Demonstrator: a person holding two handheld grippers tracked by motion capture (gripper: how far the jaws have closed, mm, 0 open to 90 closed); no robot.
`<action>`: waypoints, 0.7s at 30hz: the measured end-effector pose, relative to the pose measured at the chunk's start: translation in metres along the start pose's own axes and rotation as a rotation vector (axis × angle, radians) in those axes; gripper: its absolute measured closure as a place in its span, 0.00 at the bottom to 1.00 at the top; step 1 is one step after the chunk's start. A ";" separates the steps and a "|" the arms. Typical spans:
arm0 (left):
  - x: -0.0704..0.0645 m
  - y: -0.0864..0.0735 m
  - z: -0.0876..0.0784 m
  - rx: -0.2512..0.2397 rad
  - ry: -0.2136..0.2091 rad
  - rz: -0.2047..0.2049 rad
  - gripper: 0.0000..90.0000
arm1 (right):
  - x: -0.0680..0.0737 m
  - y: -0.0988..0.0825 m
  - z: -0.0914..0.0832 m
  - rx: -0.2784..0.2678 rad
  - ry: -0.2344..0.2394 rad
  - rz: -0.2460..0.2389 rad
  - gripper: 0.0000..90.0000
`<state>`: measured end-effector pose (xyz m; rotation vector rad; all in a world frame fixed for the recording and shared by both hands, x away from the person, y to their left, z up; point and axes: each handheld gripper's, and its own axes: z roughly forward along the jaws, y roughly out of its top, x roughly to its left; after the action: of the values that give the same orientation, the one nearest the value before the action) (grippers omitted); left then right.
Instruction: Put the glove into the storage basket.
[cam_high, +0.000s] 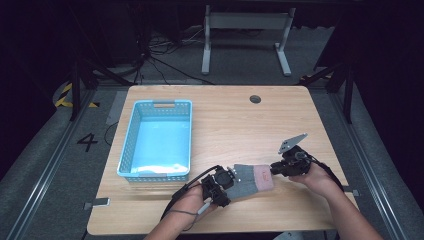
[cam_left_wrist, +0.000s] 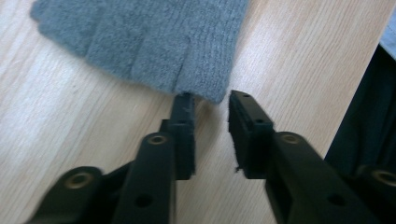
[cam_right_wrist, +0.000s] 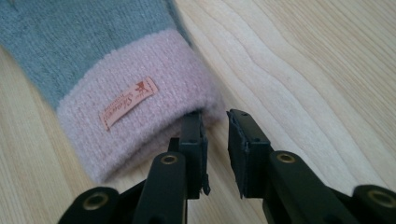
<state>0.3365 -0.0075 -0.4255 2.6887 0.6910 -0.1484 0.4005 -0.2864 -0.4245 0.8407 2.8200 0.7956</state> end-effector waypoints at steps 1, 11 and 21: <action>0.000 0.000 -0.002 -0.004 0.000 0.001 0.74 | 0.000 -0.001 -0.002 -0.003 -0.001 0.010 0.83; 0.003 0.004 -0.023 -0.077 0.011 -0.003 0.63 | -0.004 -0.011 -0.016 -0.036 -0.025 0.036 0.80; 0.005 0.019 -0.031 -0.117 0.063 -0.005 0.56 | -0.005 -0.017 -0.025 -0.053 -0.037 0.076 0.75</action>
<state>0.3501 -0.0097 -0.3920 2.5893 0.7033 -0.0242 0.3910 -0.3128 -0.4119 0.9501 2.7368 0.8509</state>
